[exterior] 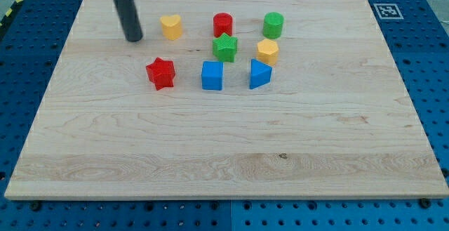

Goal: Point your arm at the red star

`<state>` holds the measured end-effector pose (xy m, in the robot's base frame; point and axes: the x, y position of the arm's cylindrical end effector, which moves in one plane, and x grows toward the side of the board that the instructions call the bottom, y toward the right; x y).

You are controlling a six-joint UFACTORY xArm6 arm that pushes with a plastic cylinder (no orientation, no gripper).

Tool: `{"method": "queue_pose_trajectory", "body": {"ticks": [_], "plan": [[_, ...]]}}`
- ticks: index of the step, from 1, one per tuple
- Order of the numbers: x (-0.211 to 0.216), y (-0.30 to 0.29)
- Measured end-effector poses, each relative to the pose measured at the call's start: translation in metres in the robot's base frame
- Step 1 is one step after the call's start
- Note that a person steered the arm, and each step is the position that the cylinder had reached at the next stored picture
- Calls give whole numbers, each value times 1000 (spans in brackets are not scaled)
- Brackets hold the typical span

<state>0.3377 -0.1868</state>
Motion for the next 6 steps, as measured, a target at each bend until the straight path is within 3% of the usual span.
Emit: {"method": "queue_pose_trajectory", "body": {"ticks": [2, 3, 4, 6], "plan": [[123, -1], [145, 43], [135, 74], [99, 71]]}}
